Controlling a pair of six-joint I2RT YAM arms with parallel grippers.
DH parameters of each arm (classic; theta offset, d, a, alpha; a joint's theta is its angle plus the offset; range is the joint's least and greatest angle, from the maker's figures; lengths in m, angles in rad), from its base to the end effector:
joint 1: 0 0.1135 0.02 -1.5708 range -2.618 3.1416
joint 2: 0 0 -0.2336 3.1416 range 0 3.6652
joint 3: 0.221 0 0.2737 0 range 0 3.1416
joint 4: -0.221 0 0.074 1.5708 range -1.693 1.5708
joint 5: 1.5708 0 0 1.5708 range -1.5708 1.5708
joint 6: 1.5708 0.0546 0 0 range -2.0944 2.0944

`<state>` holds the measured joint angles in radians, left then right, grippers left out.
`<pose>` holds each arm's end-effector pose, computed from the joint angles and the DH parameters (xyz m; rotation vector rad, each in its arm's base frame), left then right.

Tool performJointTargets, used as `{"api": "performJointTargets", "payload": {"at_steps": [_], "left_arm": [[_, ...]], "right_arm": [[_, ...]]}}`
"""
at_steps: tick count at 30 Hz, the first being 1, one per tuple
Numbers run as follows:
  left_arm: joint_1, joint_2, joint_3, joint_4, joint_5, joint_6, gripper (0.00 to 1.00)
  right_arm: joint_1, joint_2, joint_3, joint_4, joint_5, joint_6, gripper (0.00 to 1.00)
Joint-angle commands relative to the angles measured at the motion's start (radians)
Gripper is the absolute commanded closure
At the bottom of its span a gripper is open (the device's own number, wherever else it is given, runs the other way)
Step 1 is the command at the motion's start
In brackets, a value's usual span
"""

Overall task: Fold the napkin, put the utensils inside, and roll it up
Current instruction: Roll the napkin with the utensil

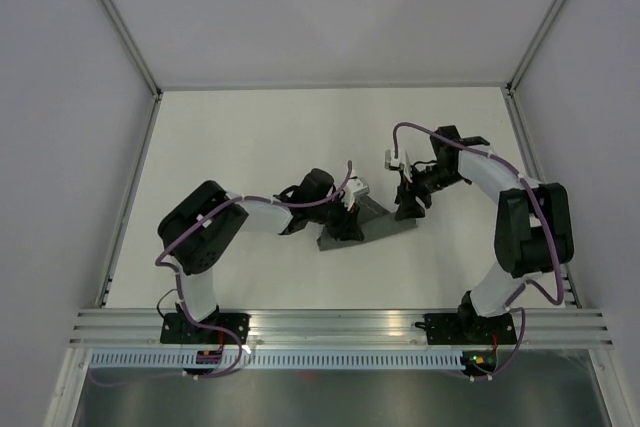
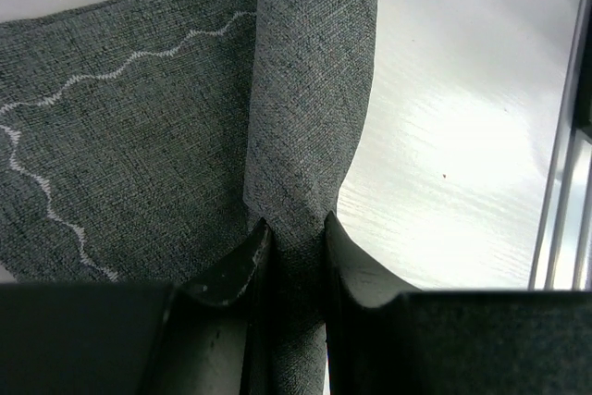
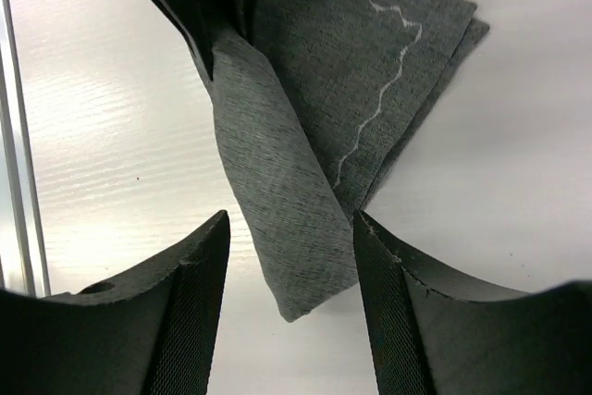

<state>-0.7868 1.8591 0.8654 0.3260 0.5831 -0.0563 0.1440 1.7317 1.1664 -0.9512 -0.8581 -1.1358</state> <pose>0.2444 -0.2877 0.0724 1.1421 2.0428 -1.0938 0.3118 0.0869 0.1422 -1.5266 1.9985 0.9793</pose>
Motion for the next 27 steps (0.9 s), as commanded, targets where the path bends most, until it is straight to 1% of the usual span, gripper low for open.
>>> {"api": "performJointTargets", "payload": {"at_steps": [1, 4, 6, 7, 9, 14, 16, 18, 23, 27], "left_arm": [[0.006, 0.095, 0.038, -0.231, 0.053, -0.025, 0.98], [0.015, 0.143, 0.115, -0.312, 0.072, -0.033, 0.98], [0.026, 0.163, 0.132, -0.32, 0.099, -0.042, 0.98], [0.034, 0.169, 0.144, -0.358, 0.107, -0.049, 0.98], [0.044, 0.184, 0.155, -0.375, 0.136, -0.057, 0.98], [0.066, 0.212, 0.205, -0.471, 0.173, -0.073, 0.98], [0.073, 0.224, 0.222, -0.493, 0.211, -0.08, 0.97], [0.08, 0.227, 0.231, -0.521, 0.228, -0.086, 0.97], [0.087, 0.239, 0.261, -0.574, 0.256, -0.093, 0.96], [0.093, 0.252, 0.277, -0.604, 0.276, -0.1, 0.96]], "right_arm": [[0.002, -0.135, -0.103, 0.176, -0.027, 0.028, 0.38], [0.015, -0.257, -0.217, 0.274, 0.01, 0.028, 0.37], [0.034, -0.332, -0.296, 0.321, 0.046, 0.034, 0.35], [0.064, -0.351, -0.319, 0.368, 0.091, 0.036, 0.35], [0.1, -0.399, -0.397, 0.413, 0.135, 0.027, 0.35], [0.218, -0.495, -0.546, 0.635, 0.284, 0.056, 0.32], [0.274, -0.506, -0.589, 0.701, 0.321, 0.068, 0.32], [0.301, -0.509, -0.623, 0.764, 0.363, 0.077, 0.32], [0.373, -0.521, -0.674, 0.858, 0.436, 0.094, 0.32], [0.446, -0.547, -0.743, 0.943, 0.534, 0.102, 0.32]]}}
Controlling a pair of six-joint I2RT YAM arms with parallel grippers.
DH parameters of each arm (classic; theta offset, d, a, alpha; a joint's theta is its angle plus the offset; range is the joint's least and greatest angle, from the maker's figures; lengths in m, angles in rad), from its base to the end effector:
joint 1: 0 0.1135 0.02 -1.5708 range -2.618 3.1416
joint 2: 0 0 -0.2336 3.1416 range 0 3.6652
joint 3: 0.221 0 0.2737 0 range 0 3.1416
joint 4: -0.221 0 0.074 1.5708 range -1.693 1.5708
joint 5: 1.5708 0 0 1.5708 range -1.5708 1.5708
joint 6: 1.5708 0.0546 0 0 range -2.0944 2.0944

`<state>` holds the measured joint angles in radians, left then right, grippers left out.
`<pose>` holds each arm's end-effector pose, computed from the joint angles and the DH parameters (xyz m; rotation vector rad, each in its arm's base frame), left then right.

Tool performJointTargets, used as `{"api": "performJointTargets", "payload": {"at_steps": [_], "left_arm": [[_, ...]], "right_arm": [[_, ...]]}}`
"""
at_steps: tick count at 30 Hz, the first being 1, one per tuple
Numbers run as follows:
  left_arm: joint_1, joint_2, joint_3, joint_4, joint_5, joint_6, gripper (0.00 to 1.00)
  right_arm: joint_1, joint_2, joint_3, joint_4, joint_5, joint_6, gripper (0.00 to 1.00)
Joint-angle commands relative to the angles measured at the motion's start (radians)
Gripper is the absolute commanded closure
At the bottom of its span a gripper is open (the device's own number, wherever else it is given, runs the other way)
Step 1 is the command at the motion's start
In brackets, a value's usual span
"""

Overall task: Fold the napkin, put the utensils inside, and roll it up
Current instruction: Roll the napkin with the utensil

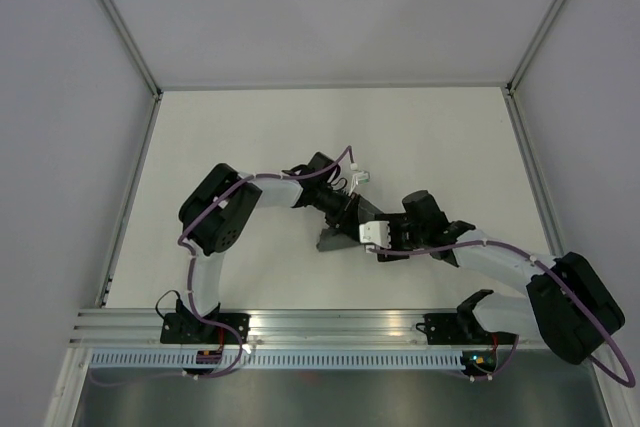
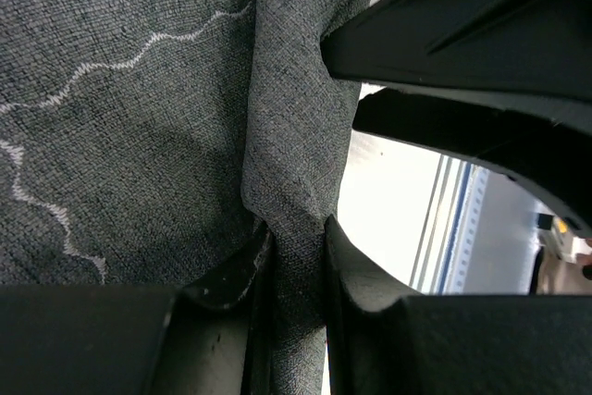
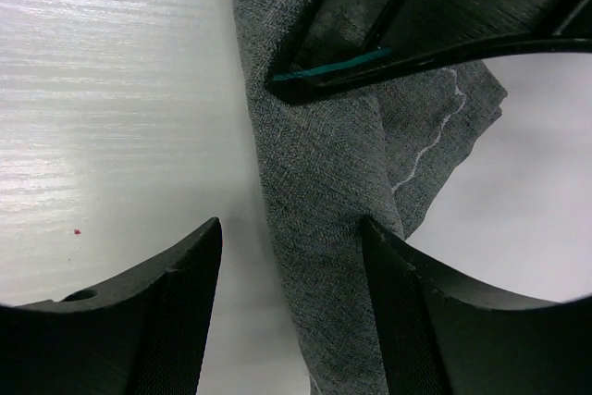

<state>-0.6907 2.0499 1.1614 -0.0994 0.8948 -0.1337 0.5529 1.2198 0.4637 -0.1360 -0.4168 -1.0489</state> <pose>0.2829 -0.2891 0.0611 1.0731 2.3934 -1.4535 0.2036 0.1516 0.0968 -1.8280 1.5254 0.2810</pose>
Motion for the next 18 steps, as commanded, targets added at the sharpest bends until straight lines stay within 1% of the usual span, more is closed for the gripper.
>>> {"api": "performJointTargets", "payload": {"at_steps": [1, 8, 11, 15, 18], "left_arm": [[-0.001, 0.064, -0.014, -0.19, -0.033, -0.023, 0.96], [0.011, 0.093, 0.001, -0.224, -0.023, -0.032, 0.96], [0.017, 0.101, 0.004, -0.229, -0.019, -0.037, 0.96], [0.031, 0.104, 0.006, -0.237, -0.016, -0.044, 0.95], [0.037, 0.107, 0.004, -0.247, -0.013, -0.04, 0.95]], "right_arm": [[0.053, -0.046, -0.046, 0.127, 0.099, 0.018, 0.32], [0.067, -0.137, -0.042, 0.088, 0.076, 0.03, 0.31], [0.081, -0.112, -0.037, 0.104, 0.078, 0.032, 0.31], [0.091, -0.082, -0.014, 0.043, 0.027, 0.03, 0.31], [0.114, -0.08, -0.019, 0.041, 0.032, 0.029, 0.31]]}}
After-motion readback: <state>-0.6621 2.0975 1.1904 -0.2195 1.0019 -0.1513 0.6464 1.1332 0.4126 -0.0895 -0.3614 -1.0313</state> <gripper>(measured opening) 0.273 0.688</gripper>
